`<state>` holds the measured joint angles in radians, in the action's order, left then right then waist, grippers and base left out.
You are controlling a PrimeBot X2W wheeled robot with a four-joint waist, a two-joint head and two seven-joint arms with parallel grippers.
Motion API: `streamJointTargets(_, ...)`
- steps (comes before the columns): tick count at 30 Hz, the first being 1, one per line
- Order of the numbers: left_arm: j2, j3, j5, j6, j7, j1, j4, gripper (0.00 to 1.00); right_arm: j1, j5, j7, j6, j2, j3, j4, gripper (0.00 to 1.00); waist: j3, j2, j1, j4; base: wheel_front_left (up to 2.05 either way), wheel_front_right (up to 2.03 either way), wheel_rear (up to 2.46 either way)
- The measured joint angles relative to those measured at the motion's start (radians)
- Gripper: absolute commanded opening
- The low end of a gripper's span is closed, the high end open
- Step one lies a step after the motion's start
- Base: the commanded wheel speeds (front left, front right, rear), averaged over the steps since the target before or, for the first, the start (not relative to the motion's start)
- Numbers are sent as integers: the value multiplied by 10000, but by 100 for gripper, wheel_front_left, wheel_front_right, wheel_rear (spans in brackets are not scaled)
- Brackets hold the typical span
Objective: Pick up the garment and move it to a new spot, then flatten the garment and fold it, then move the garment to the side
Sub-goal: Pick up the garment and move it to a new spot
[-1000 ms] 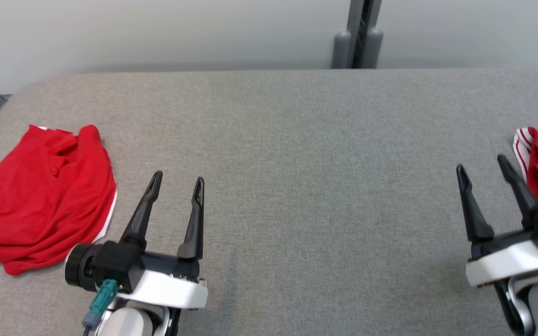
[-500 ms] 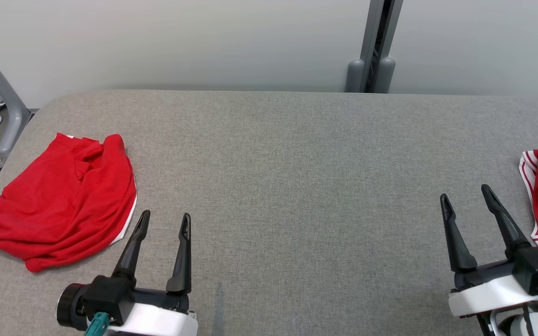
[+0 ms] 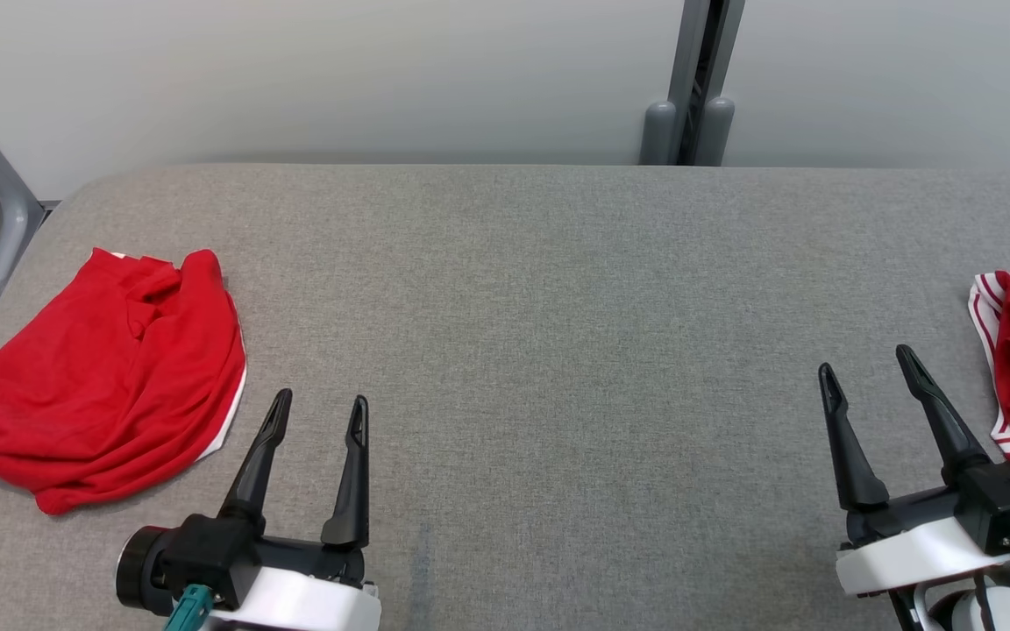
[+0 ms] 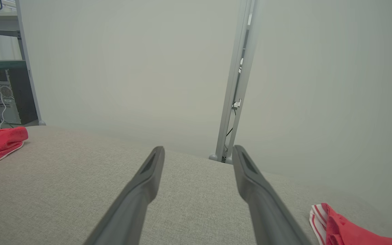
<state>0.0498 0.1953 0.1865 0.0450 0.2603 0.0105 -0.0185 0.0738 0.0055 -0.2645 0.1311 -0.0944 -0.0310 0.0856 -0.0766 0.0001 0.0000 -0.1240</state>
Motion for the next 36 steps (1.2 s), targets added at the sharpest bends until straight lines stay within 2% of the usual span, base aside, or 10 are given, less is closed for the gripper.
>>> streamJointTargets(36,-4,219,-19,15,0,-24,-245,100,-14,-2,0,0,157,215,259,100,88,0,0,129,0,0,0)
